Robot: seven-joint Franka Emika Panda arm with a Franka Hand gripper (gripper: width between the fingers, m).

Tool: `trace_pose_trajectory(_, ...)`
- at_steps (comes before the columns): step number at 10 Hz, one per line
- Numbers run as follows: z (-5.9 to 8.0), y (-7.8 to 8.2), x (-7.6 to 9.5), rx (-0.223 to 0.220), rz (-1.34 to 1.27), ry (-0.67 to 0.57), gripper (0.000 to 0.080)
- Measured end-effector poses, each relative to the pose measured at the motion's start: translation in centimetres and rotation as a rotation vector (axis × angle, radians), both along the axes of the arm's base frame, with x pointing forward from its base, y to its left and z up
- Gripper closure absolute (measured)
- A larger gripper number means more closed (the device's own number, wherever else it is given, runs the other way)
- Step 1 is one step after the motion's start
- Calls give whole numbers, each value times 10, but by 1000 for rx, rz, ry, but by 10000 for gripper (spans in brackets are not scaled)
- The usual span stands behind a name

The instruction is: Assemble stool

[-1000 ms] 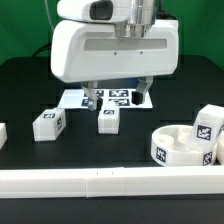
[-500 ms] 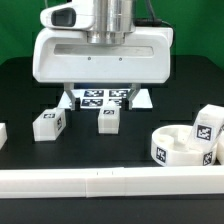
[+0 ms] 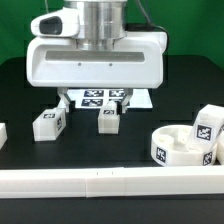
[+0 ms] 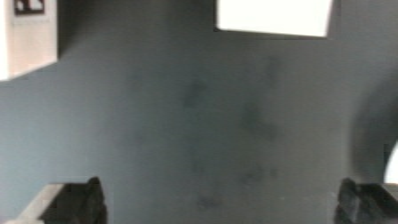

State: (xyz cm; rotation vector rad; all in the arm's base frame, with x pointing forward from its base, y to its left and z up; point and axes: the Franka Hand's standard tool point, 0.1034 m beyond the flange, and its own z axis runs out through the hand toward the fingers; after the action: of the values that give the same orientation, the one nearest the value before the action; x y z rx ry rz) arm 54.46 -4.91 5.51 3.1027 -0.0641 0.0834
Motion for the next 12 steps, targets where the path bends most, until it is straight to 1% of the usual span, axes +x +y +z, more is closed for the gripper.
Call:
trace_pose_trajectory(2, -11, 3, -14, 12, -3, 102, 151)
trace_pose_trajectory(3, -9, 5, -17, 26, -4, 199, 151)
trace_pose_trajectory(4, -8, 7, -15, 33, -3, 257, 151)
trace_pose_trajectory(5, -8, 8, -17, 40, -1, 316, 151)
trace_pose_trajectory(6, -5, 9, -18, 51, 2, 412, 151)
trace_pose_trajectory(7, -6, 8, -17, 59, -1, 478, 151)
trace_pose_trajectory(8, -7, 8, -21, 65, -7, 544, 151)
trace_pose_trajectory(9, -8, 12, -27, 70, -18, 634, 151)
trace_pose_trajectory(10, -8, 17, -28, 74, -24, 704, 151)
trace_pose_trajectory(11, -10, 17, -26, 74, -22, 746, 151)
trace_pose_trajectory(12, -10, 16, -33, 74, -25, 858, 151)
